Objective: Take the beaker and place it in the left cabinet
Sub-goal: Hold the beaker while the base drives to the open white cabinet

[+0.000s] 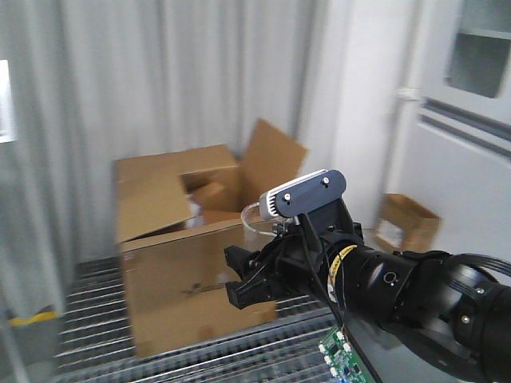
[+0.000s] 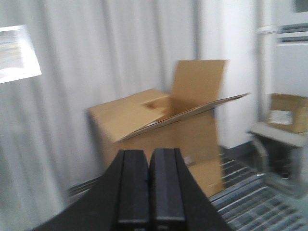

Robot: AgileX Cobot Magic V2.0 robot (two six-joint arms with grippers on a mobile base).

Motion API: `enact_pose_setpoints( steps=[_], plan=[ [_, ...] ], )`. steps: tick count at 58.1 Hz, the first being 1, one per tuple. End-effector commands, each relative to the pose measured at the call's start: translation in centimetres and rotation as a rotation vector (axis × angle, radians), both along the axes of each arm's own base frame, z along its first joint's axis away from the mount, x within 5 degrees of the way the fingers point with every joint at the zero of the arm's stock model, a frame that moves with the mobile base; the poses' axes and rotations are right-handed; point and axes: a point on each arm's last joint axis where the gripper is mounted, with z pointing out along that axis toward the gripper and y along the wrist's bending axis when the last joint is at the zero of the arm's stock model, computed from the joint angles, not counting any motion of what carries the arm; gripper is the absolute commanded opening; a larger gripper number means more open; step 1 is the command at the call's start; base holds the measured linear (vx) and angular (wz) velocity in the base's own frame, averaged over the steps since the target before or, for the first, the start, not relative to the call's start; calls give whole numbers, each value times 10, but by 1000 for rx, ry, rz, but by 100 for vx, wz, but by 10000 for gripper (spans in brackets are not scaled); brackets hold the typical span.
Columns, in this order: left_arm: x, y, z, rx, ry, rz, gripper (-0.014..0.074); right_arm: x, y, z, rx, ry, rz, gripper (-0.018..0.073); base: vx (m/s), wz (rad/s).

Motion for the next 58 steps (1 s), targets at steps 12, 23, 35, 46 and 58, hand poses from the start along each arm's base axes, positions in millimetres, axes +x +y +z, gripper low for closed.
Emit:
enact_pose_setpoints(
  steps=[12,23,35,46,58],
  plan=[
    [-1,0,2,-15,-76,-4,1,-6,-2,31,86,-104,31,-1,23,-86],
    [-1,0,2,-15,-76,-4,1,-6,-2,31,86,-104,31,-1,22,-84],
    [-1,0,2,-15,-76,-4,1,-6,-2,31,86,-104,31,-1,21,-80],
    [-1,0,2,-15,-76,-4,1,-6,-2,31,86,-104,31,-1,20,-77],
    [-1,0,2,-15,-76,-4,1,-6,-2,31,86,-104,31,-1,20,-72]
  ],
)
